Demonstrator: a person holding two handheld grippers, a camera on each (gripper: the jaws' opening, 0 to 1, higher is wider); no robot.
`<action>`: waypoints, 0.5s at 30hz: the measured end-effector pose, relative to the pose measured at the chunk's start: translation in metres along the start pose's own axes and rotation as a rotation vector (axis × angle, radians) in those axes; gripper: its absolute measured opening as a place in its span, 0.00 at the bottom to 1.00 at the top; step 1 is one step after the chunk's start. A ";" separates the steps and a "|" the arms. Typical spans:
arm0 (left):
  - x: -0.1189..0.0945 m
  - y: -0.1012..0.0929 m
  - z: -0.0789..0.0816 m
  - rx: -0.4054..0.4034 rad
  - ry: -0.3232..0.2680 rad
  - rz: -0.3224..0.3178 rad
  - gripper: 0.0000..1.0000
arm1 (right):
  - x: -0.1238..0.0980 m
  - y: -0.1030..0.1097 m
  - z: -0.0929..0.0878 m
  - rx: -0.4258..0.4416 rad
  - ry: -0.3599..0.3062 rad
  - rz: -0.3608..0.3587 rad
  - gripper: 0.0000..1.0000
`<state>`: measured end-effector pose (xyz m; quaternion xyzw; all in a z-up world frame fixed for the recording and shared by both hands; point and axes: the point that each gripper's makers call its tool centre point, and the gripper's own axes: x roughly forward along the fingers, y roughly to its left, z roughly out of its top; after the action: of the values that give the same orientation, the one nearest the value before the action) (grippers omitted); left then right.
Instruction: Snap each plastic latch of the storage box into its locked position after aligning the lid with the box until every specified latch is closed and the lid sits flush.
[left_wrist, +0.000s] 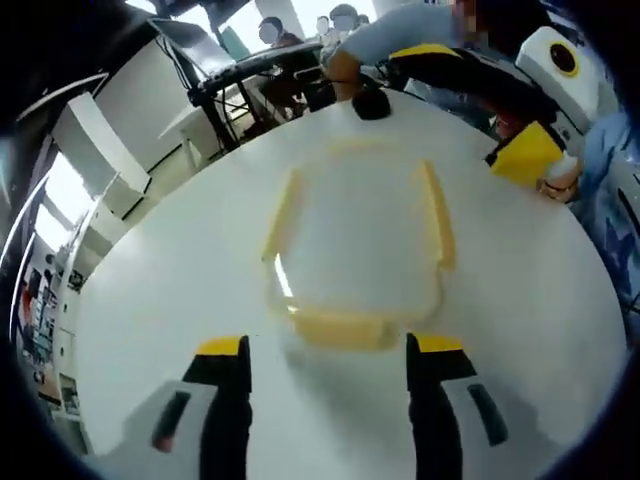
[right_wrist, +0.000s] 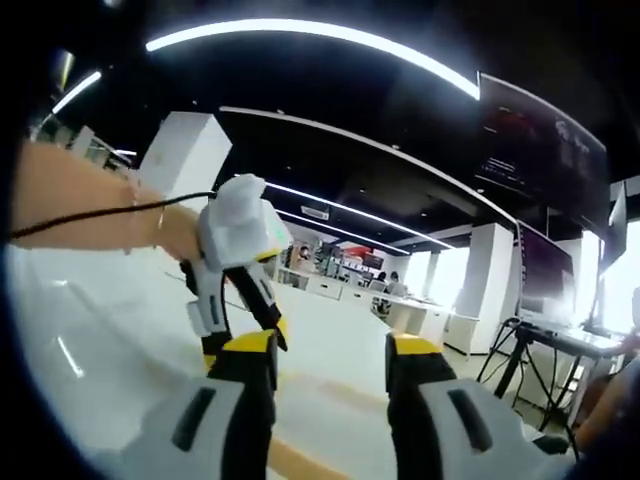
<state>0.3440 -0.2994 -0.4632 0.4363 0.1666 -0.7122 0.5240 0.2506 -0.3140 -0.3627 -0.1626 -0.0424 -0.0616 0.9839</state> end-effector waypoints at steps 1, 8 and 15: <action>0.002 -0.002 -0.001 -0.008 0.000 -0.023 0.56 | 0.000 0.001 0.000 -0.002 0.001 0.003 0.43; 0.011 -0.008 0.000 -0.006 -0.001 -0.115 0.52 | 0.001 0.006 -0.002 -0.010 0.009 0.025 0.43; 0.015 -0.018 0.003 0.020 -0.017 -0.192 0.39 | 0.003 0.010 -0.004 -0.016 0.017 0.042 0.42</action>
<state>0.3260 -0.3031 -0.4770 0.4176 0.1962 -0.7643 0.4505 0.2549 -0.3065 -0.3693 -0.1709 -0.0303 -0.0427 0.9839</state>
